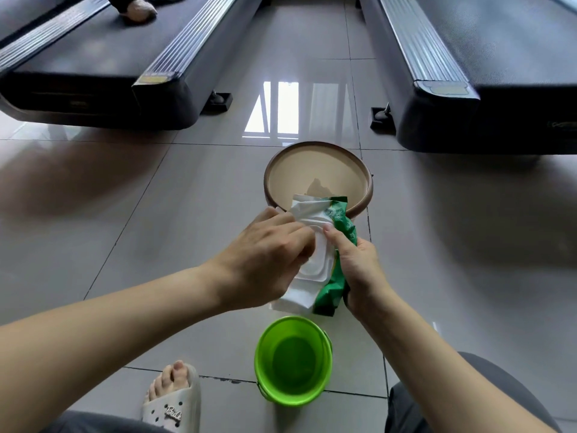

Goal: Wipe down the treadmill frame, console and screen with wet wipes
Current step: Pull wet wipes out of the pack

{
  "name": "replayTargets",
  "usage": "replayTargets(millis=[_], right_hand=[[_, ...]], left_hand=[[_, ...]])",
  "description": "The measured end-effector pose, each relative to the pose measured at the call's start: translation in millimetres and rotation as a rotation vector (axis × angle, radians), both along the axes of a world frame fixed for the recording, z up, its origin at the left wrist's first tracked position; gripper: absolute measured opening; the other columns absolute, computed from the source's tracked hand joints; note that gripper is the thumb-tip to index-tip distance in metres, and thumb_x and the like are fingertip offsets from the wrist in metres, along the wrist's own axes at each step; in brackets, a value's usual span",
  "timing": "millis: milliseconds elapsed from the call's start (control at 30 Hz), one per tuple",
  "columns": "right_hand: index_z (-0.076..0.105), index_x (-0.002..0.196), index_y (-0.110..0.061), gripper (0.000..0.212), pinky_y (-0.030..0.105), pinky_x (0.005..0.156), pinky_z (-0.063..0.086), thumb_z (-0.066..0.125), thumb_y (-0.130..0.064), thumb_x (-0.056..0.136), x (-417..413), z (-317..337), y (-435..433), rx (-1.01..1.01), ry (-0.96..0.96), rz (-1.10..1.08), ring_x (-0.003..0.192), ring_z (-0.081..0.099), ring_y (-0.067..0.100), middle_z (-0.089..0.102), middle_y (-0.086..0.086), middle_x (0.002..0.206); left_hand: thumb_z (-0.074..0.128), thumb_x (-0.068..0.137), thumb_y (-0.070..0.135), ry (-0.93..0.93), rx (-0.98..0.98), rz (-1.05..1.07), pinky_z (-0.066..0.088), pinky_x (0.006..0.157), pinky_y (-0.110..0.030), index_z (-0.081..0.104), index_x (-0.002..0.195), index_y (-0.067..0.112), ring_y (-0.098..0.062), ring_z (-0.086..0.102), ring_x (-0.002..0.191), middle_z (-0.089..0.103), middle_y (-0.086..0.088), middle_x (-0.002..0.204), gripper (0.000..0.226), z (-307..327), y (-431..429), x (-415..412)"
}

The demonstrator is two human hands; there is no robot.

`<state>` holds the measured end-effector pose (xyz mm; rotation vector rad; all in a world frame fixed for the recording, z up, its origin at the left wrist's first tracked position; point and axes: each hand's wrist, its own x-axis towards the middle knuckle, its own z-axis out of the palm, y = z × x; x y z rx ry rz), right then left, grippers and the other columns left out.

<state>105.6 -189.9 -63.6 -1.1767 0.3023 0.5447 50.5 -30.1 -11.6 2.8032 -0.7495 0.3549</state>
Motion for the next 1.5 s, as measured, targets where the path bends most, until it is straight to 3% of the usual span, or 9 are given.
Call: replayTargets(millis=[133, 300, 400, 700, 767, 933, 1167, 1500], right_hand=[[0.071, 0.109, -0.004, 0.023, 0.031, 0.061, 0.061, 0.069, -0.023, 0.097, 3, 0, -2, -0.008, 0.023, -0.035, 0.074, 0.073, 0.024, 0.077, 0.012, 0.091], [0.071, 0.111, -0.005, 0.024, 0.038, 0.072, 0.062, 0.068, -0.024, 0.097, -3, 0, 0, 0.017, 0.021, -0.001, 0.083, 0.074, 0.03, 0.077, 0.017, 0.101], [0.071, 0.111, -0.004, 0.024, 0.038, 0.075, 0.062, 0.068, -0.024, 0.097, -6, 0, 2, 0.016, 0.003, -0.002, 0.088, 0.075, 0.031, 0.077, 0.018, 0.102], [0.072, 0.111, -0.001, 0.025, 0.038, 0.076, 0.064, 0.068, -0.022, 0.097, -18, -1, 8, 0.041, -0.013, -0.015, 0.093, 0.075, 0.034, 0.077, 0.018, 0.099], [0.073, 0.108, -0.002, 0.023, 0.038, 0.075, 0.063, 0.068, -0.021, 0.097, -20, -2, 10, 0.021, -0.034, -0.026, 0.091, 0.075, 0.033, 0.077, 0.017, 0.097], [0.074, 0.102, -0.008, 0.018, 0.05, 0.089, 0.059, 0.069, -0.024, 0.097, -25, -4, 17, -0.03, -0.099, -0.048, 0.098, 0.074, 0.034, 0.078, 0.014, 0.098], [0.073, 0.105, -0.007, 0.018, 0.039, 0.081, 0.061, 0.068, -0.023, 0.097, -25, -1, 18, 0.002, -0.098, -0.064, 0.098, 0.074, 0.033, 0.078, 0.015, 0.1], [0.074, 0.105, -0.006, 0.02, 0.048, 0.089, 0.06, 0.068, -0.023, 0.097, -20, 1, 13, 0.022, -0.1, -0.079, 0.098, 0.074, 0.036, 0.078, 0.015, 0.099]], left_hand=[[0.068, 0.086, 0.014, 0.164, -0.081, -0.004, 0.041, 0.072, -0.029, 0.055, 0.087, 0.021, -0.011, 0.047, 0.073, 0.057, 0.011, 0.078, 0.014, -4, 6, -7], [0.07, 0.092, 0.021, 0.409, -0.4, 0.269, 0.042, 0.058, -0.017, 0.062, 0.098, 0.028, -0.01, 0.06, 0.062, 0.07, 0.008, 0.07, 0.012, -1, 6, -3], [0.07, 0.094, 0.018, 0.437, -0.437, 0.39, 0.051, 0.061, -0.022, 0.072, 0.093, 0.021, -0.006, 0.065, 0.057, 0.071, 0.009, 0.063, 0.003, -1, 3, 0], [0.073, 0.088, 0.039, 0.356, -0.225, 0.564, 0.049, 0.066, -0.026, 0.077, 0.082, 0.027, -0.003, 0.057, 0.066, 0.06, 0.019, 0.066, 0.014, -7, -7, -2], [0.071, 0.087, 0.038, 0.355, -0.209, 0.621, 0.048, 0.068, -0.027, 0.077, 0.081, 0.026, -0.007, 0.06, 0.071, 0.063, 0.017, 0.07, 0.014, -9, -11, -2], [0.067, 0.084, 0.034, 0.347, -0.18, 0.714, 0.054, 0.074, -0.033, 0.077, 0.083, 0.026, -0.017, 0.067, 0.081, 0.074, 0.008, 0.084, 0.013, -11, -18, -2], [0.063, 0.087, 0.039, 0.291, -0.141, 0.69, 0.042, 0.071, -0.032, 0.07, 0.086, 0.024, -0.021, 0.064, 0.084, 0.071, 0.005, 0.087, 0.016, -14, -18, -1], [0.058, 0.089, 0.034, 0.287, -0.175, 0.625, 0.033, 0.067, -0.033, 0.052, 0.08, 0.025, -0.02, 0.05, 0.07, 0.056, 0.007, 0.073, 0.014, -13, -17, -3]])
